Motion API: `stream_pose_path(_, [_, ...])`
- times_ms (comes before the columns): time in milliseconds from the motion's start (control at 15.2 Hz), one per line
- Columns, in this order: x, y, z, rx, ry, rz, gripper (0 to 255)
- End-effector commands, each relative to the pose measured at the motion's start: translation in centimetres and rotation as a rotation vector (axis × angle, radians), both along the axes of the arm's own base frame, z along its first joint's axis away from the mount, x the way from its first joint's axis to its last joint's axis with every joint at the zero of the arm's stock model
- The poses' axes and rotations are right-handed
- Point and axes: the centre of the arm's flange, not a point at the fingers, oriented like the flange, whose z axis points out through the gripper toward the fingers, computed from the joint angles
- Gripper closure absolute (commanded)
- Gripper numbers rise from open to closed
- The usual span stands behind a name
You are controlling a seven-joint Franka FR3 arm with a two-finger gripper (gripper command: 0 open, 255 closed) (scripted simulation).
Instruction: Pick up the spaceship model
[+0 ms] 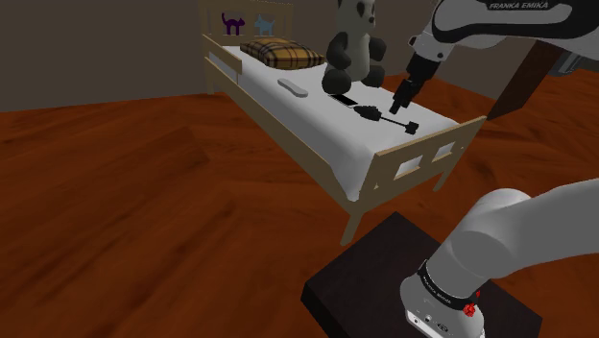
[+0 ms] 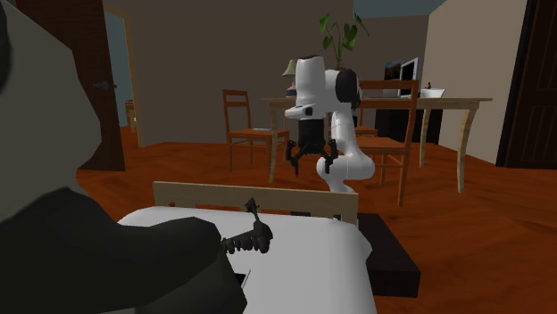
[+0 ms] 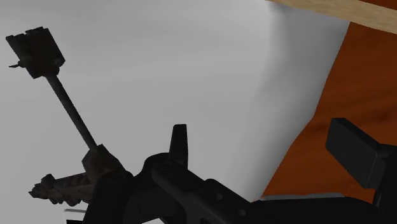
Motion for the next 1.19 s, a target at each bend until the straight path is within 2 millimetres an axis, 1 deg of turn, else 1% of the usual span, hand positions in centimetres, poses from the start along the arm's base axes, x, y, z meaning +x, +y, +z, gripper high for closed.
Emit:
stream_pose_path(0, [0.7,-2.7,-0.9,0.008,0.000,0.025,0])
stream_pose_path(396, [3.6,-10.0,-4.0,0.036,0.003,0.094,0])
stream_pose_path(792, [7.0,-17.0,-7.3,0.064,0.006,0.163,0])
stream_pose_path(858, [7.3,-17.4,-7.5,0.066,0.006,0.167,0])
stream_pose_path(1122, [7.3,-17.4,-9.6,0.066,0.006,0.167,0])
